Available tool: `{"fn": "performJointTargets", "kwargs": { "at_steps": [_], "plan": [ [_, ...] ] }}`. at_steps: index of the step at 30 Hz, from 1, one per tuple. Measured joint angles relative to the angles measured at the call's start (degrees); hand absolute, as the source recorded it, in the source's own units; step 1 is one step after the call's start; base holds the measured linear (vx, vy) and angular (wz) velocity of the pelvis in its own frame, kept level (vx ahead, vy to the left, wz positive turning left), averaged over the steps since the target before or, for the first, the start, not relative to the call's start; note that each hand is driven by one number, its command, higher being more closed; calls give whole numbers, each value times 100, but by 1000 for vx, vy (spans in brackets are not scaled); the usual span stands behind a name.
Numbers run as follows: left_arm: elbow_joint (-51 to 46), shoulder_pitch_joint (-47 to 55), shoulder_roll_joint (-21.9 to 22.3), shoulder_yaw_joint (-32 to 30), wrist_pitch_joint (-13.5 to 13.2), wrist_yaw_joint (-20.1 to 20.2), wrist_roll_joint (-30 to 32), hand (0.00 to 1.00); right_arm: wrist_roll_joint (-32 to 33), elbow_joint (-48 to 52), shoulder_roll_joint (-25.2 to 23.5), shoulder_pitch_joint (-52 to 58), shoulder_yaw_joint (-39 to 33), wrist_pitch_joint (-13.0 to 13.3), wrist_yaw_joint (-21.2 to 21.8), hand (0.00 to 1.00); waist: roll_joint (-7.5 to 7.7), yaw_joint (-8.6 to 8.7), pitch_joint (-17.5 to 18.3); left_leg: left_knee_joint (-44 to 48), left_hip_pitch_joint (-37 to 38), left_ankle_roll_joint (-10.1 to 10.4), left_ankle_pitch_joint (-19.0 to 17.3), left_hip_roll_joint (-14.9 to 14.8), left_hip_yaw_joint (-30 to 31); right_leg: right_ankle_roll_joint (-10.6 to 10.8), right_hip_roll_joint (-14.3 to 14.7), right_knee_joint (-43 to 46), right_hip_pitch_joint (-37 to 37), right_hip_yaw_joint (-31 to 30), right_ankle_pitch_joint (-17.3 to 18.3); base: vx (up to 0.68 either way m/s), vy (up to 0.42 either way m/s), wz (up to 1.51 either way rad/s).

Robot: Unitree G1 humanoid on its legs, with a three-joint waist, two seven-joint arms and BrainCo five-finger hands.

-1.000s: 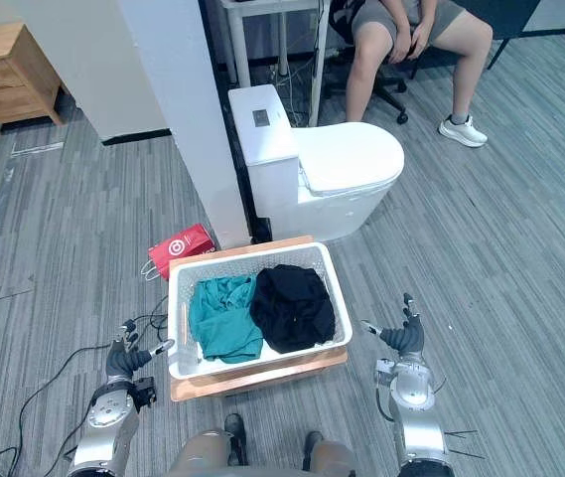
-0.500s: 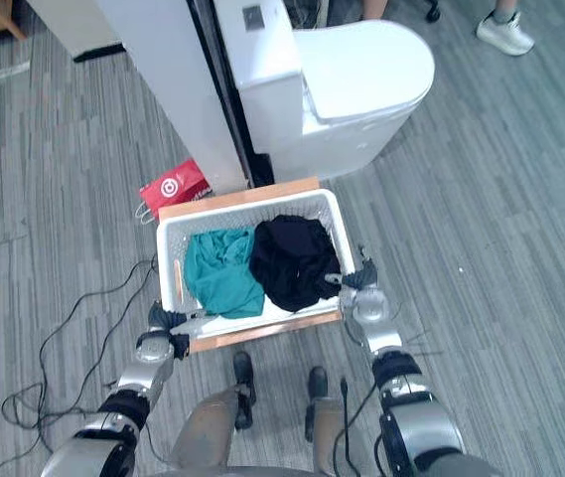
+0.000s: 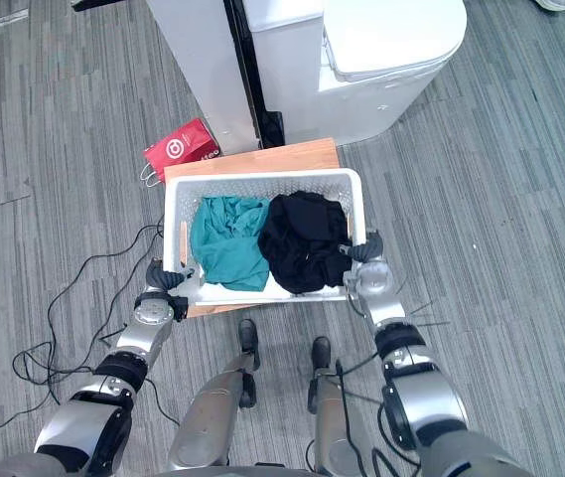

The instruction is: Pick up the laundry basket with both hands and put the clothes into the washing machine.

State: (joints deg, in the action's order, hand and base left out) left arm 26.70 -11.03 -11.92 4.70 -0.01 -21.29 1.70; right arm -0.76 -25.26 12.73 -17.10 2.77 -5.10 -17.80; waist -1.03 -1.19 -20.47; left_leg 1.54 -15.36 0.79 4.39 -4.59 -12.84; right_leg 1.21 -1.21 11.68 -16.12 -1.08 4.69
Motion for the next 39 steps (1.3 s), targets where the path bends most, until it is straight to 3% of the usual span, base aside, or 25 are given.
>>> {"fn": "performJointTargets", "kwargs": {
  "at_steps": [4,7,12,13,14,15,17,19,20,21,22,23,24,25,26,27,28,30,32,33,34,35,36,38,39],
  "plan": [
    [-1141,976,119,19,2,155,11,100,-226,1432,-14,1079,-182,19,89,100,23,100,25,-136,431,21,-110,-10,-209,48,60,-258,321,-345,-116,62,-3,-42],
    [-1579,1527,162,-29,2,340,24,100,-451,1953,-187,1616,-253,30,221,100,172,237,249,-115,622,13,-248,-40,-537,105,100,-416,431,-691,-198,42,13,-64],
    [-1847,1985,198,-35,53,647,116,100,-759,2475,-373,2422,-404,76,441,100,418,407,609,486,855,12,-798,-185,-1236,240,159,-597,599,-1447,-385,46,38,-90],
    [-1884,2009,231,-40,94,655,125,100,-796,2475,-375,2450,-404,105,477,100,431,435,617,754,930,-1,-1016,-291,-1492,385,211,-624,592,-1501,-511,-73,59,-127],
    [-1887,2024,248,-59,113,666,124,100,-835,2476,-382,2439,-406,112,528,100,458,432,637,960,1050,-13,-1193,-473,-1860,404,222,-799,625,-1200,-671,-95,58,-150],
    [-1911,2042,226,-93,117,681,122,100,-841,2473,-395,2420,-392,116,552,100,500,405,663,1044,1124,-17,-1279,-513,-2084,203,151,-919,640,-825,-557,-111,64,-160],
    [-1959,2094,281,-194,134,690,122,100,-840,2326,-429,2324,-366,142,561,100,432,468,751,1366,1358,-85,-1501,-837,-2842,-284,-433,-742,626,1411,-278,-40,67,-159],
    [-1959,2116,280,-313,150,696,119,100,-829,2096,-460,2237,-281,221,570,100,432,413,822,1500,1594,-2,-1632,-1051,-3418,-577,-1012,-118,579,3121,-84,10,11,-165],
    [-1957,2128,277,-336,199,696,119,100,-829,1997,-510,2244,-275,232,582,100,462,386,944,1702,1696,155,-1738,-1162,-3729,-479,-1145,20,590,3514,-153,49,-50,-158],
    [-1951,2127,282,-344,221,696,120,100,-830,1972,-524,2252,-277,232,599,100,469,378,989,1843,1727,244,-1805,-1194,-3816,-316,-1094,-51,584,3427,-380,85,-107,-136],
    [-1920,2130,349,-388,228,709,121,100,-831,1959,-491,2274,-270,233,645,100,369,402,1015,2184,1838,419,-1978,-1500,-4054,-134,-828,-190,581,3060,-686,87,-141,-146],
    [-1916,2200,482,-499,229,726,122,100,-831,1892,-437,2259,-204,232,669,100,273,356,1044,2764,1924,467,-2012,-1876,-4111,-188,-538,-235,535,2692,-647,72,-156,-163],
    [-1915,2266,531,-549,230,726,121,100,-831,1856,-411,2234,-152,232,685,100,240,320,1064,3144,1901,394,-1973,-2093,-3986,-233,-389,-223,501,2491,-624,56,-196,-181],
    [-1913,2372,558,-573,230,725,118,100,-831,1837,-369,2200,-76,231,688,100,177,287,1087,3837,1744,-319,-1903,-2421,-3592,-320,-140,-235,492,2169,-609,63,-221,-215],
    [-1897,2506,591,-601,229,747,107,100,-831,1826,-253,2168,0,221,703,100,84,187,1130,4926,1093,-1035,-1594,-2596,-2257,-460,241,-335,533,1634,-629,83,-186,-240],
    [-1859,2542,731,-607,229,745,100,100,-831,1805,-166,2122,78,218,710,100,3,132,1146,5115,779,-695,-1799,-2215,-1255,-528,388,-411,569,1281,-606,97,-73,-221],
    [-1826,2540,814,-623,228,743,97,100,-830,1768,-97,2074,77,216,713,100,-33,62,1140,5127,635,-522,-1933,-1875,-757,-576,473,-454,605,1069,-600,107,32,-179],
    [-1719,2550,960,-639,229,739,58,100,-831,1693,46,1917,68,168,797,100,-35,-72,1113,4545,150,-279,-2232,-640,488,-711,624,-740,862,491,-682,184,88,-200],
    [-1714,2588,979,-639,228,738,43,100,-831,1721,138,1913,108,168,800,100,-69,-197,1080,3524,-71,-93,-2171,-141,855,-753,704,-1094,1161,103,-708,180,122,-194],
    [-1716,2577,1033,-648,225,738,38,100,-833,1757,217,1919,122,175,798,100,-209,-282,1079,2462,-101,151,-1795,-81,979,-726,874,-1448,1368,-161,-645,186,107,-193],
    [-1673,2574,1103,-688,213,738,30,100,-832,1762,231,1911,168,170,795,100,-303,-390,1094,2367,-31,162,-1627,-219,928,-617,1027,-1329,1385,-298,-642,358,118,-186],
    [-1654,2574,1037,-771,199,738,8,100,-835,1783,101,1903,204,166,774,100,-333,-440,1074,2553,-29,344,-1713,-267,765,-644,1087,-459,1325,-403,-587,434,64,-113],
    [-1679,2485,957,-756,194,753,5,100,-835,1773,73,1888,150,167,750,100,-409,-399,1031,3098,-299,438,-1942,-354,706,-601,1048,-893,1669,-488,-210,394,113,-65],
    [-1709,2348,1124,-799,214,750,9,100,-833,1737,131,1855,-4,72,742,100,-438,-425,1008,3086,-537,257,-1888,-433,447,-576,991,-1008,1724,-486,-154,212,165,-5],
    [-1707,2384,1152,-829,234,752,9,100,-835,1737,103,1869,-2,69,748,100,-417,-430,1007,3020,-500,26,-1758,-421,345,-502,949,-897,1722,-495,-34,279,199,-10]
  ]
}}
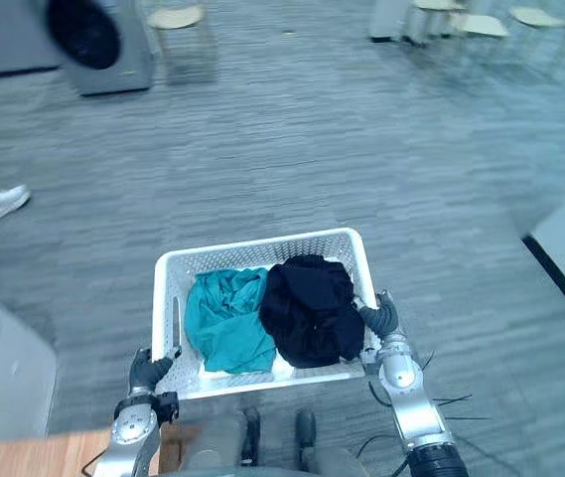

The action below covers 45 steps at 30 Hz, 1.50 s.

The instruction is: Pick up the laundry basket with both hands and put the clothes into the washing machine.

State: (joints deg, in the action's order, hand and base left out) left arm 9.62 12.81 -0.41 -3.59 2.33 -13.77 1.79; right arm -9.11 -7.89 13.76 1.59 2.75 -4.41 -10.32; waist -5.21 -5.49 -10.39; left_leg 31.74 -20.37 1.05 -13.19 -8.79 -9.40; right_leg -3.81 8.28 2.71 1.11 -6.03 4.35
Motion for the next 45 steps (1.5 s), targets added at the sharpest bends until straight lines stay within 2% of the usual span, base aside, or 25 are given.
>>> {"fn": "performJointTargets", "kwargs": {
  "at_steps": [1,3,4,5,7,8,10,12,14,16,17,18,19,21,24,28,31,32,34,35,38,40,41,42,45],
  "plan": [
    [2,133,21,-52,14,2,0,100,-3,1,-110,69,24,0,9,100,135,-3,35,-149,230,-353,-35,152,-191,136,-144,485,-84,-26,415,380,182,-9],
    [4,297,8,-38,31,11,-2,100,-38,3,-290,260,14,2,19,100,391,23,175,-410,600,-534,-120,496,-343,835,-440,1878,-558,-45,1127,432,159,12],
    [8,316,-17,-3,79,29,-1,100,-79,-32,-367,352,-57,1,50,100,444,38,152,-494,859,-623,-167,704,-334,1891,-610,3074,-895,-57,1394,446,121,51],
    [3,351,-91,90,128,35,2,100,-141,-74,-453,424,-98,1,52,100,482,108,126,-678,1212,-749,-247,905,-212,1948,-762,4268,-1272,0,1273,449,111,60],
    [-5,400,-207,160,170,35,6,100,-227,-143,-496,487,-90,1,69,100,484,168,116,-990,1742,-900,-342,1059,-100,1585,-1083,5248,-1681,360,1322,498,46,47],
    [-32,395,-213,165,185,31,7,100,-230,-156,-512,504,-95,6,69,100,443,180,109,-1199,2023,-916,-424,1061,23,1003,-1203,5232,-1944,619,1374,452,14,30],
    [-110,392,-254,187,187,31,7,100,-229,-142,-547,518,-138,7,66,100,420,306,105,-1356,2287,-865,-586,962,284,718,-1203,4637,-2356,806,1401,468,-52,51],
    [-104,343,-367,347,214,33,9,100,-229,5,-549,631,-228,6,65,100,359,386,62,-1581,2642,-753,-688,843,542,843,-1103,3401,-2647,705,1123,509,-106,68],
    [-96,244,-390,465,219,34,59,100,-229,96,-564,783,-375,5,57,100,491,534,61,-1996,3225,-676,-719,820,842,1224,-1204,1184,-2763,427,-48,697,-238,81],
    [-41,214,-453,529,225,36,83,100,-230,131,-548,849,-395,1,58,100,645,618,68,-2071,3614,-468,-831,870,1088,1144,-1333,856,-2755,273,-593,602,-247,73],
    [102,175,-310,561,231,40,115,100,-230,132,-512,863,-429,-17,64,100,421,671,102,-1962,3818,-405,-870,674,1235,995,-1198,1382,-2762,359,-1097,679,-271,63],
    [101,179,-112,553,236,39,122,100,-227,152,-452,867,-532,-54,63,100,119,654,145,-1412,3677,-240,-772,368,1280,765,-1032,1847,-2763,614,-786,824,-309,45],
    [94,174,-73,540,234,39,124,100,-219,194,-465,886,-566,-63,62,100,80,642,147,-952,3497,-29,-637,276,1286,660,-979,2025,-2746,732,-613,793,-333,37],
    [77,169,6,458,232,66,120,100,-223,612,-503,1053,-532,-67,61,100,-38,603,47,1817,2328,399,876,-251,1224,339,-712,2228,-2134,1031,12,706,-284,39],
    [-94,237,53,416,225,98,116,100,-211,865,-518,1132,-517,-66,6,100,-6,415,-8,3835,1132,136,647,-791,754,49,-447,1845,-1180,1164,421,531,-159,13],
    [-343,338,62,403,169,127,111,100,-194,1064,-483,1091,-512,-64,-7,100,162,240,6,1934,-117,-219,-118,-413,-201,142,-656,972,40,1062,791,534,-49,6],
    [-356,473,125,393,148,138,115,100,-170,746,-322,868,-503,-59,4,100,35,95,23,-1089,-246,481,662,14,-77,399,-858,419,664,716,1028,631,177,-47],
    [-335,483,116,389,170,137,118,100,-164,502,-328,775,-475,-58,1,100,47,15,40,-1050,-208,317,1327,87,-200,515,-939,281,925,565,1175,765,292,-51],
    [-325,395,18,376,230,137,122,100,-152,243,-400,666,-475,-60,5,100,211,100,106,-489,-268,-565,1060,291,-293,703,-1295,359,1118,465,1182,797,308,-11],
    [-292,396,7,370,247,138,137,100,-151,160,-403,614,-487,-62,27,100,260,125,105,-7,-297,-641,738,297,-434,751,-1403,801,1049,231,1159,729,303,-9],
    [-199,425,-91,407,251,138,180,100,-227,77,-529,611,-487,-45,46,100,458,175,121,-183,536,-660,-155,612,-557,1976,-1563,4159,-181,-150,687,634,254,-30],
    [-92,288,-279,441,295,139,231,100,-228,-84,-625,633,-486,-50,46,100,615,279,97,-389,1093,-692,-331,814,-534,1804,-1692,5701,-836,-20,711,564,118,4],
    [-59,286,-326,474,353,139,245,100,-237,-151,-656,647,-478,-53,45,100,584,342,89,-609,1504,-698,-406,846,-531,1391,-1763,6049,-1122,286,870,706,87,-5],
    [-58,311,-345,492,367,138,245,100,-257,-154,-659,696,-459,-49,42,100,496,421,115,-1112,2108,-697,-421,843,-485,926,-1807,5880,-1594,860,1124,565,62,-7],
    [-50,112,-544,616,358,138,244,100,-251,-97,-649,699,-506,-30,43,100,416,576,111,-1849,2900,-561,-502,769,-302,749,-1635,3958,-2517,1507,1136,622,14,19]
  ]
}}
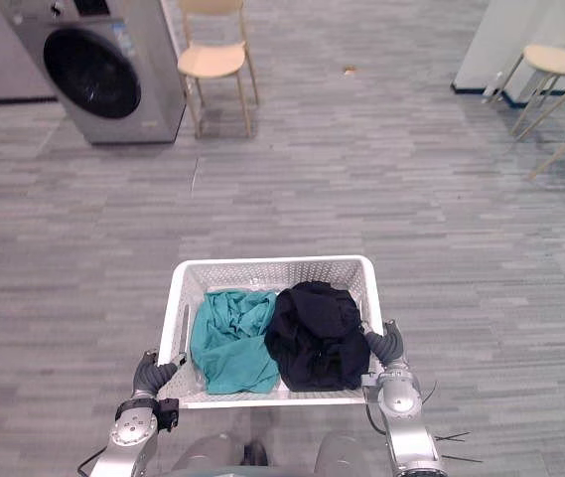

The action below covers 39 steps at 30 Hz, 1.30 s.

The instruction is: Pick up the laundry basket with both hands and put the clothes into the washing machine.

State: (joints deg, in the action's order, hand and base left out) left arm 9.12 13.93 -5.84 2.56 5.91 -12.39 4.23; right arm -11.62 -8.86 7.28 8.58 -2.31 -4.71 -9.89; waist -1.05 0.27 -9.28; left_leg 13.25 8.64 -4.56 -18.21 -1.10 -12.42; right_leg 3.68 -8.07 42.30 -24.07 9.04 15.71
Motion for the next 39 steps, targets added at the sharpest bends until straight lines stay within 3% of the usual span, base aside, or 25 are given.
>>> {"fn": "performJointTargets", "kwargs": {
  "at_steps": [3,4,5,6,7,8,9,11,13,14,16,18,21,22,23,24,25,27,29,30,32,34,36,38,39],
  "plan": [
    [119,-159,-64,66,-2,2,15,100,4,36,-20,66,-50,-4,-3,100,128,220,-27,-367,534,57,-29,39,294,356,85,-2650,-214,-133,-1033,579,-120,68],
    [193,-207,-116,161,-2,8,55,100,4,75,2,83,-91,-17,-4,100,285,288,-16,-459,847,300,-157,99,490,452,7,-3156,-360,-324,-1309,837,-259,75],
    [254,-153,-123,217,-4,16,57,100,0,88,6,130,-115,-26,-3,100,344,345,14,-481,1225,559,-320,103,630,212,-13,-3236,-399,-411,-1545,701,-224,63],
    [367,-156,-64,215,-5,15,53,100,-2,74,36,139,-117,-36,2,100,260,361,22,-425,1362,572,-352,10,701,25,71,-2974,-409,-451,-2092,922,-295,41],
    [512,-135,123,175,-2,15,56,100,-4,66,57,181,-138,-55,4,100,-8,318,156,82,1252,609,-320,-290,789,-195,248,-2675,-410,-337,-2574,793,-275,25],
    [513,-126,276,128,-5,7,73,100,-1,68,101,199,-162,-60,8,100,-314,288,159,1183,832,734,-150,-666,823,-365,484,-2465,-300,-80,-2544,933,-330,21],
    [510,-164,338,121,-9,5,98,100,1,85,112,179,-190,-60,9,100,-456,287,63,1940,548,798,143,-898,835,-466,640,-2408,-143,41,-2351,717,-279,8],
    [494,15,394,-123,-10,9,94,100,6,158,88,193,38,-77,0,100,-580,94,-45,4441,-648,792,2994,-1679,690,-757,1104,-2460,669,69,-1785,696,-234,-28],
    [477,10,370,-51,-32,9,69,100,26,222,72,192,-1,-77,-44,100,-525,0,-113,5610,-1405,815,2095,-1876,630,-850,1233,-2714,1279,18,-1587,657,-179,-30],
    [434,3,357,-47,-103,12,29,100,76,357,108,188,5,-76,-48,100,-374,-134,-208,5694,-1963,438,1331,-1785,296,-919,1217,-3081,1904,-153,-1409,647,-148,-24],
    [334,56,356,-47,-216,16,-10,100,97,545,137,183,6,-71,-44,100,-302,-154,-207,4677,-2431,432,754,-1547,-109,-887,1156,-3517,2423,-288,-1290,652,-68,-26],
    [206,87,406,-56,-255,32,-10,100,126,567,245,101,3,-39,-37,100,-267,-212,-241,2811,-2676,509,651,-1113,-189,-823,1067,-3662,2727,-483,-1076,613,38,-42],
    [161,222,578,-136,-250,73,-7,100,139,494,398,37,6,-42,-14,100,-425,-270,-221,-212,-2664,1242,1293,-682,-111,-490,925,-3965,3342,-839,-704,555,153,-54],
    [157,244,587,-150,-247,75,-7,100,140,456,448,31,16,-42,-11,100,-445,-282,-227,-209,-2688,1146,1541,-703,-155,-413,912,-4000,3486,-876,-611,749,276,-48],
    [156,280,559,-176,-226,79,-5,100,139,334,379,25,35,-43,-6,100,-397,-310,-175,-49,-2577,719,2063,-570,-196,-254,746,-4058,3745,-963,-450,805,311,-28],
    [144,282,564,-222,-200,101,-4,100,140,270,320,25,35,-43,-6,100,-232,-281,-132,215,-2634,139,2053,-399,-209,-95,502,-4022,3844,-983,-359,697,262,-13],
    [143,260,551,-235,-184,102,3,100,141,250,296,24,22,-43,-8,100,-160,-277,-123,457,-2693,7,1907,-341,-270,-69,391,-3943,3826,-987,-350,711,279,-5],
    [142,211,556,-225,-140,119,49,100,133,228,296,22,-28,-43,7,100,-118,-296,-122,1018,-2715,-122,1307,-267,-389,346,209,-3052,3546,-1100,-238,651,276,-13],
    [144,214,499,-194,-118,119,52,100,84,42,136,25,-81,-36,20,100,-22,-218,-184,1068,-2077,-135,650,-13,-435,1223,39,190,2364,-1375,-443,589,240,-6],
    [147,208,436,-178,-93,120,52,100,76,-12,78,42,-82,-35,25,100,-4,-180,-197,1065,-1879,-145,521,55,-405,1203,28,956,2079,-1405,-444,577,174,19],
    [140,232,225,-94,0,118,68,100,71,-105,-58,158,-49,-40,19,100,-30,-81,-204,822,-975,-203,194,162,-278,543,7,1975,1279,-1110,-156,569,119,26],
    [8,225,195,-90,6,117,69,100,70,15,-125,235,-62,-40,14,100,-63,-83,-198,606,-566,-225,90,149,-90,218,80,1452,822,-743,13,542,53,39],
    [-217,163,163,-37,-5,119,69,100,73,464,-218,427,-164,-35,0,100,-39,-64,-180,467,-240,-161,-75,104,257,83,273,-39,360,-450,-39,542,-8,87],
    [-229,85,126,44,-20,121,71,100,74,737,-221,508,-226,-25,-2,100,89,7,-104,328,159,147,-278,149,625,33,473,-2313,324,-679,-999,652,-105,102],
    [-202,88,118,64,-20,121,72,100,74,728,-212,508,-223,-26,-2,100,107,31,-91,299,294,244,-338,144,748,36,519,-2491,365,-800,-1483,764,-200,109]
  ]
}}
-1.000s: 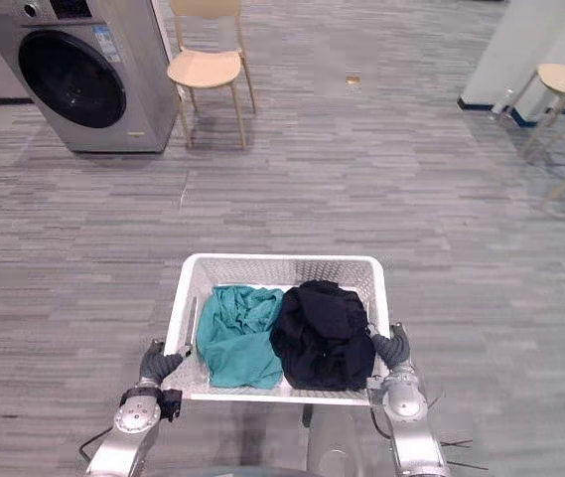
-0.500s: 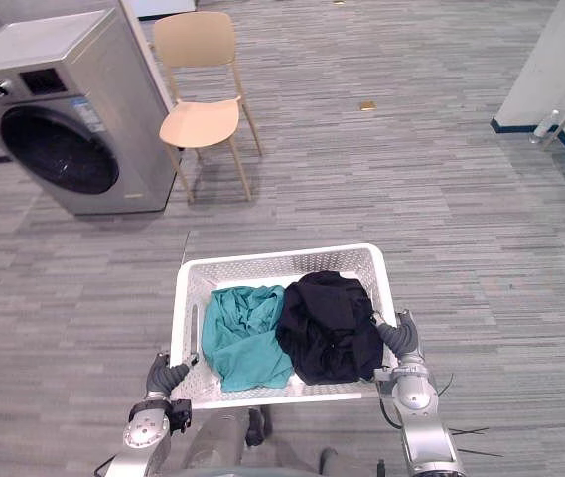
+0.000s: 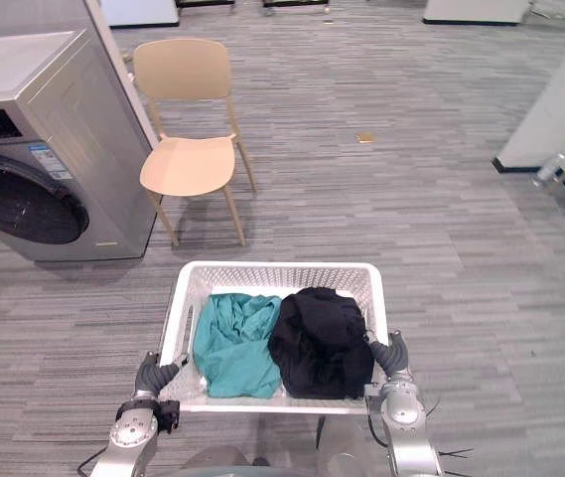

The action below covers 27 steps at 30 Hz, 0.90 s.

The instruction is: Pick up the laundry basket with both hands and put the clothes into the washing machine.

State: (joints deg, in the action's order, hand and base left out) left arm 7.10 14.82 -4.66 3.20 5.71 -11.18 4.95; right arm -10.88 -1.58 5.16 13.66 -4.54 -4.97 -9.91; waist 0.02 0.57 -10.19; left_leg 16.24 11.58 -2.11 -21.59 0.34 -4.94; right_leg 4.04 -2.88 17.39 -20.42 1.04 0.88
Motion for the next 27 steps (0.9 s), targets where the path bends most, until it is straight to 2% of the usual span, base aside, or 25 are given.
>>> {"fn": "performJointTargets", "kwargs": {
  "at_steps": [1,2,3,4,5,6,7,8,9,10,11,13,14,15,16,17,18,19,20,21,22,23,25,27],
  "plan": [
    [107,17,44,19,0,0,12,100,0,-56,27,41,0,-5,-1,100,-81,31,57,21,197,94,-52,-95,294,-160,32,134,164,-75,-502,765,-212,89],
    [149,60,190,8,3,-5,39,100,1,-102,83,36,5,-16,2,100,-271,-6,172,347,100,196,5,-279,447,-254,68,469,167,181,-146,613,-183,86],
    [146,65,218,8,3,-5,42,100,2,-89,112,39,5,-16,3,100,-327,1,172,733,-3,253,39,-343,493,-292,58,634,184,307,31,584,-176,63],
    [147,67,251,3,4,-5,48,100,12,-53,153,61,7,-17,4,100,-417,11,152,1571,-321,445,164,-440,479,-357,68,783,299,496,253,557,-184,79],
    [147,99,343,-59,10,3,48,100,21,120,217,184,68,-20,4,100,-545,-30,143,3316,-1126,694,1037,-734,457,-489,107,804,646,740,531,621,-195,73],
    [123,161,337,-97,3,3,47,100,35,204,221,243,103,-20,-6,100,-553,-110,145,4160,-1522,702,1093,-1008,336,-544,132,691,899,827,638,395,-112,53],
    [118,180,339,-90,0,3,47,100,43,264,201,273,100,-21,-27,100,-580,-150,145,4579,-1742,676,1069,-1191,203,-581,172,586,1096,865,683,375,-102,31],
    [114,207,331,-86,-4,4,46,100,53,353,197,317,108,-20,-42,100,-544,-181,130,4906,-2117,521,971,-1422,13,-573,181,305,1502,944,769,448,-103,37],
    [73,203,336,-69,-9,22,46,100,57,456,206,379,96,-19,-53,100,-476,-267,109,4798,-2427,353,863,-1556,-143,-537,153,35,1826,1005,849,517,-102,36],
    [31,201,336,-61,-16,39,46,100,61,506,206,393,81,-19,-72,100,-477,-299,107,4628,-2568,273,805,-1595,-217,-530,128,-42,1937,1014,913,531,-5,39],
    [8,195,334,-61,-64,81,46,100,81,546,209,391,72,-18,-119,100,-478,-307,113,3942,-2871,256,671,-1615,-381,-474,26,-169,2160,1090,1047,342,74,35],
    [8,175,343,-48,-91,104,47,100,103,540,210,391,25,-18,-120,100,-464,-307,116,2908,-3030,273,662,-1506,-473,-330,-136,-212,2329,1170,1177,310,126,35],
    [16,178,347,-18,-96,106,47,100,113,515,220,380,-14,-15,-119,100,-448,-319,122,1918,-3092,381,749,-1307,-369,-194,-277,-251,2437,1186,1277,280,171,18],
    [23,179,343,-3,-95,106,48,100,113,485,229,363,-17,-15,-120,100,-435,-325,129,1421,-3100,492,847,-1191,-281,-105,-355,-260,2484,1188,1332,440,324,1],
    [49,195,296,41,-91,104,54,100,124,288,259,327,-12,-7,-123,100,-377,-341,164,739,-2957,713,1633,-920,-179,172,-554,-288,2621,1070,1510,382,300,-13],
    [71,193,282,61,-91,103,76,100,124,184,263,298,-19,-8,-119,100,-332,-342,206,814,-2941,694,1721,-821,-193,258,-630,-314,2677,1017,1570,400,307,-16],
    [103,176,211,66,-87,103,103,100,126,74,198,252,-16,-11,-120,100,-254,-327,256,967,-2970,516,1599,-730,-282,293,-751,-334,2742,972,1586,490,306,-8],
    [154,134,130,70,-83,103,145,100,124,26,175,255,-15,-12,-120,100,-153,-296,328,1507,-3162,194,1244,-627,-381,398,-913,-235,2716,724,1503,505,322,-7],
    [170,120,105,84,-83,103,146,100,124,22,161,254,-20,-12,-120,100,-126,-291,328,1651,-3169,142,1096,-602,-446,398,-970,-29,2651,600,1503,594,409,-15],
    [248,68,77,105,-82,103,145,100,113,-17,113,222,-60,-12,-118,100,-63,-299,322,1707,-3055,39,870,-517,-555,437,-1121,798,2292,365,1479,365,294,-14],
    [262,60,67,105,-82,103,144,100,110,-31,107,213,-62,-12,-117,100,-51,-300,318,1695,-3025,25,850,-505,-586,449,-1144,953,2239,323,1469,433,311,-17],
    [433,-57,-76,119,-62,105,143,100,85,-278,36,84,-37,-12,-115,100,73,-252,291,1483,-2596,-118,719,-335,-685,409,-1343,2545,1584,123,1333,339,199,-11],
    [455,7,-207,112,5,97,144,100,57,-565,-60,4,48,-12,-117,100,64,-186,285,1018,-1840,-182,664,-317,-760,217,-1203,3473,1170,244,1446,421,176,-20],
    [451,28,-322,112,3,96,142,100,28,-557,-84,0,130,-3,-118,100,74,-145,310,640,-1426,-187,658,-323,-807,115,-924,3329,823,457,1509,296,71,-17]
  ]
}}
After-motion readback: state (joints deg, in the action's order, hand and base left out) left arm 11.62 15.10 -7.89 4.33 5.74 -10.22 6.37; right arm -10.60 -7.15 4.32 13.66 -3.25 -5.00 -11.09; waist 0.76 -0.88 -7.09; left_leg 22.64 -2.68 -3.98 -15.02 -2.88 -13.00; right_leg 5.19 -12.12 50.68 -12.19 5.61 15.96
